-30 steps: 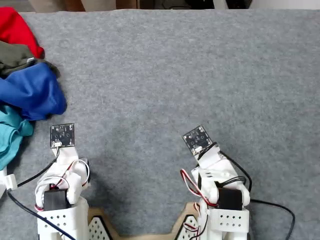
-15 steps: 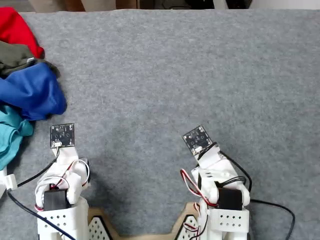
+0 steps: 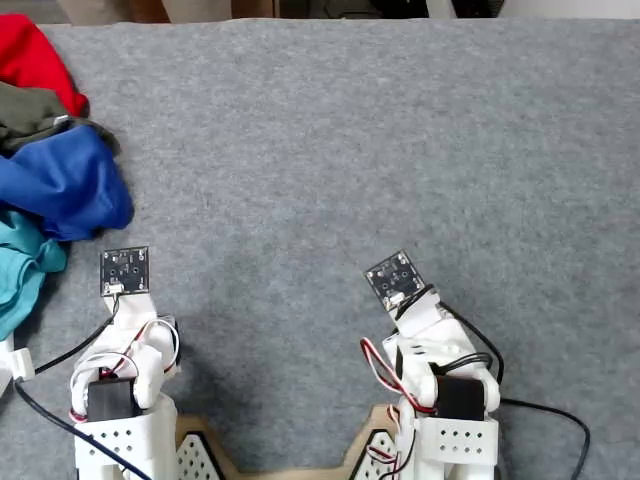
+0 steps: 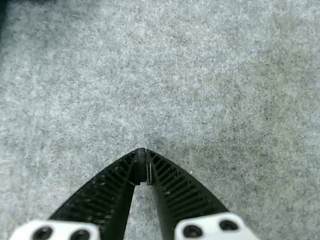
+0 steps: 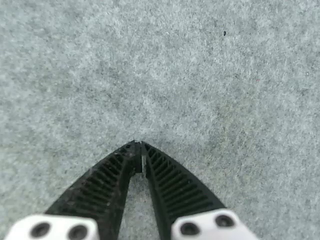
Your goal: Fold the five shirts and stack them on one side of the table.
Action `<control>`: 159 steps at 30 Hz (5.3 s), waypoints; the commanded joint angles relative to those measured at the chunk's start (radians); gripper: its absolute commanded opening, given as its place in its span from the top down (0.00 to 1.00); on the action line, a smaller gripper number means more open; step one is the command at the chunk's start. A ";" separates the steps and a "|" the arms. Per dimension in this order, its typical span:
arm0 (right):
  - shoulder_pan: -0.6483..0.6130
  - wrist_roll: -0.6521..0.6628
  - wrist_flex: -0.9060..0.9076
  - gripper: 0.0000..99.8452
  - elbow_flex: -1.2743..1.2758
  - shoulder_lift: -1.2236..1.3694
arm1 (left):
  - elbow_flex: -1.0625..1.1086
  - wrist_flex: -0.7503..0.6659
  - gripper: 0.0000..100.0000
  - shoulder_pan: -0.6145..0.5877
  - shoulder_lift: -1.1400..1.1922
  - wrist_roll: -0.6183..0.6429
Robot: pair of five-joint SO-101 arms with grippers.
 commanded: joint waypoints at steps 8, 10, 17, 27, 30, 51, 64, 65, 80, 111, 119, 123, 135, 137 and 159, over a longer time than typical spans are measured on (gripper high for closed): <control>-0.013 0.002 0.005 0.99 -0.001 -0.031 | 0.015 -0.003 0.98 0.009 -0.004 0.011; -0.013 0.002 0.005 0.99 -0.001 -0.031 | 0.015 -0.003 0.98 0.009 -0.004 0.011; -0.015 0.002 0.005 0.99 -0.001 -0.031 | 0.015 -0.003 0.98 0.009 -0.004 0.011; -0.015 0.002 0.005 0.99 -0.001 -0.031 | 0.015 -0.003 0.98 0.009 -0.004 0.011; -0.015 0.002 0.005 0.99 -0.001 -0.031 | 0.015 -0.003 0.98 0.009 -0.004 0.011; -0.025 0.000 -0.029 0.99 -0.001 -0.033 | 0.015 -0.003 0.98 0.014 -0.004 0.008; -0.036 0.000 -0.344 0.99 -0.171 -0.033 | 0.015 -0.003 0.98 0.021 -0.002 0.011; -0.036 0.000 -0.345 0.99 -0.188 -0.033 | 0.015 -0.003 0.98 0.021 -0.002 0.011; -0.031 -0.199 -0.124 0.99 -0.282 -0.022 | -0.304 -0.198 0.98 -0.233 0.002 -0.155; -0.036 -0.404 0.230 0.97 -1.363 0.970 | -1.619 0.063 0.98 -0.463 1.534 -0.017; -0.036 -0.463 0.440 0.75 -1.759 1.293 | -1.852 -0.117 0.94 -0.542 1.934 -0.017; -0.056 -0.463 0.459 0.75 -1.787 1.333 | -1.967 -0.124 0.82 -0.549 2.057 -0.017; -0.231 -0.508 0.451 0.75 -1.787 1.340 | -2.119 -0.100 0.96 -0.511 2.272 -0.012; -0.226 -0.506 0.451 0.75 -1.787 1.340 | -2.119 -0.075 0.97 -0.511 2.270 -0.009; -0.222 -0.503 0.454 0.75 -1.785 1.333 | -2.834 0.531 0.98 -0.086 2.196 0.245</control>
